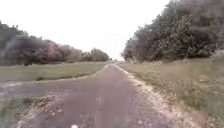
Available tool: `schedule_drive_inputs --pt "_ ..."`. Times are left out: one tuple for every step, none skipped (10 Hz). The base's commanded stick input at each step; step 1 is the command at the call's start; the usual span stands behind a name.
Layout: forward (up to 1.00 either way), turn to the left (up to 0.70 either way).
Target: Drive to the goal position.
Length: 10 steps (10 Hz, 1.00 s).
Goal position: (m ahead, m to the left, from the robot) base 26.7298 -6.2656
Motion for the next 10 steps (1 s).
schedule_drive_inputs --pt "0.7 0.0" --pt "0.7 0.0" --pt "0.7 0.0" --pt "0.7 -0.04" --pt "0.7 -0.1" --pt "0.7 -0.13" --pt "0.7 -0.08" --pt "0.7 0.0" --pt "0.7 0.0" --pt "0.7 0.0"
